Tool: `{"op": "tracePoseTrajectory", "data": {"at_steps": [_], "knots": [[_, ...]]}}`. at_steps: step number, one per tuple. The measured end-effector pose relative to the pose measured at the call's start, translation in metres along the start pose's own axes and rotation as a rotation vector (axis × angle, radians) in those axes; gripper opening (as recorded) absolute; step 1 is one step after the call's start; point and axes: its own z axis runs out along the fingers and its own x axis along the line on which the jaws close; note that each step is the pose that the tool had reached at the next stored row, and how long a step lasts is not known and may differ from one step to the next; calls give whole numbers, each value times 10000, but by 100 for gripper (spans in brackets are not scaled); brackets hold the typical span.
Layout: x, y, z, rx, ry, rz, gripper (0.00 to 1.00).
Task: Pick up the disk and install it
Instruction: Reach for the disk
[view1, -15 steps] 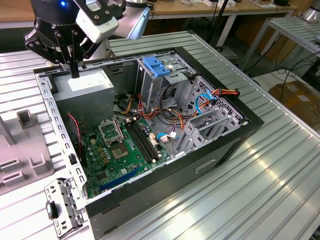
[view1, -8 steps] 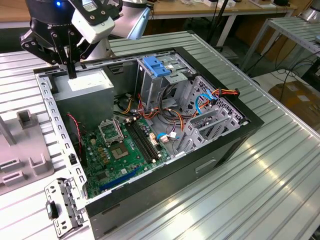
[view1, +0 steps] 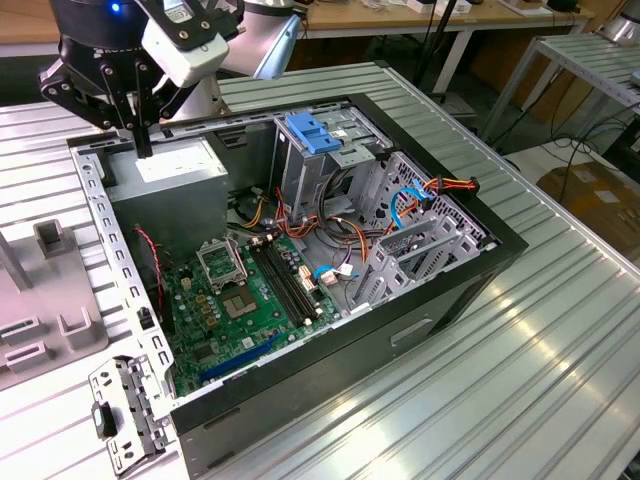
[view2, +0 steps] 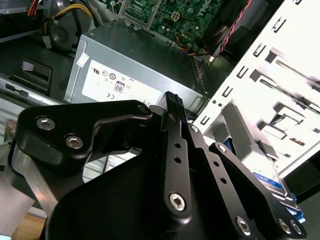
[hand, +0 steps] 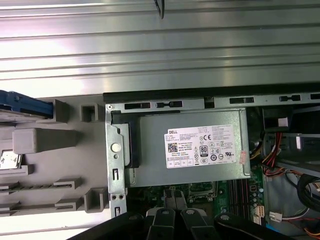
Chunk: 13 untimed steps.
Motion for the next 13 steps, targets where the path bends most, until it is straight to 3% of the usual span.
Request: {"op": "tracePoseTrajectory", "data": {"at_steps": [13], "knots": [[25,-2,-1,-1,0,1,11]]}}
